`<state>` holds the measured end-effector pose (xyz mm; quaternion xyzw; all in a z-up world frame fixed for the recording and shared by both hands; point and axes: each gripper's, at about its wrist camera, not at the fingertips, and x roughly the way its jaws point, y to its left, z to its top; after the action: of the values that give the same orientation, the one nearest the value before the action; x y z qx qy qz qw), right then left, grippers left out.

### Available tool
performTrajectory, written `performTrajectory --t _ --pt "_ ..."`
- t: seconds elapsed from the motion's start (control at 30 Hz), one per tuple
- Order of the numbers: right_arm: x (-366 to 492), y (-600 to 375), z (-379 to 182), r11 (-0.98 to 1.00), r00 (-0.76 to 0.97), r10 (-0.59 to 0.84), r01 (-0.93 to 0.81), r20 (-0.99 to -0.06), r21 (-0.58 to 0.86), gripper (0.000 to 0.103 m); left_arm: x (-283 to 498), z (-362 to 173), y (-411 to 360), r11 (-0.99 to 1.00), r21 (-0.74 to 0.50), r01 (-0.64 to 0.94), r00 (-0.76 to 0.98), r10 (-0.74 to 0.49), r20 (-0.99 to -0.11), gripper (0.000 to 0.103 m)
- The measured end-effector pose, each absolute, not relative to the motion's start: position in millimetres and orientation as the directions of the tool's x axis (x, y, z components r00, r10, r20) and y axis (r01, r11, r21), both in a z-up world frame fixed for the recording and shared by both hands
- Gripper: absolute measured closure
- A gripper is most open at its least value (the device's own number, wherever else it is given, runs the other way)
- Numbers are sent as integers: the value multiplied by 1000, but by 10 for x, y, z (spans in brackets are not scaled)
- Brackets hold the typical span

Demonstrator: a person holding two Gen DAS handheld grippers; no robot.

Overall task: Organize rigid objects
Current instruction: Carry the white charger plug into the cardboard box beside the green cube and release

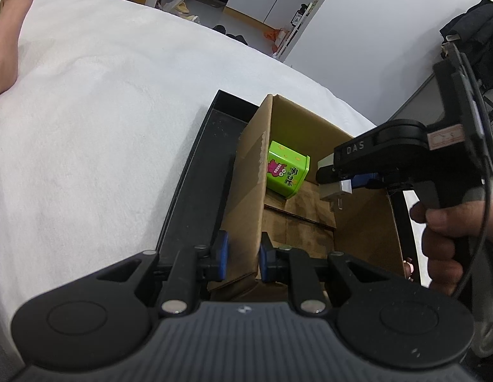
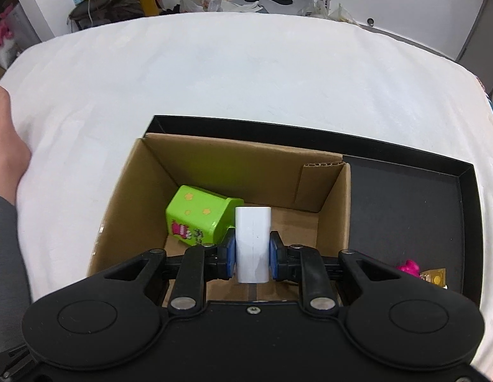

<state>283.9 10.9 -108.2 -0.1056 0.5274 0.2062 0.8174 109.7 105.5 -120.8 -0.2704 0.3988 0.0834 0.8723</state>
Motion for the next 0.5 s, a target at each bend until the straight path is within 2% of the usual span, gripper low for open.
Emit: performTrajectory --t 0.5 --pt "2749 30 -861 892 372 245 -448 -895 58 79 1080 -1205 1052 841 -402 -362 670 -65 -739 85"
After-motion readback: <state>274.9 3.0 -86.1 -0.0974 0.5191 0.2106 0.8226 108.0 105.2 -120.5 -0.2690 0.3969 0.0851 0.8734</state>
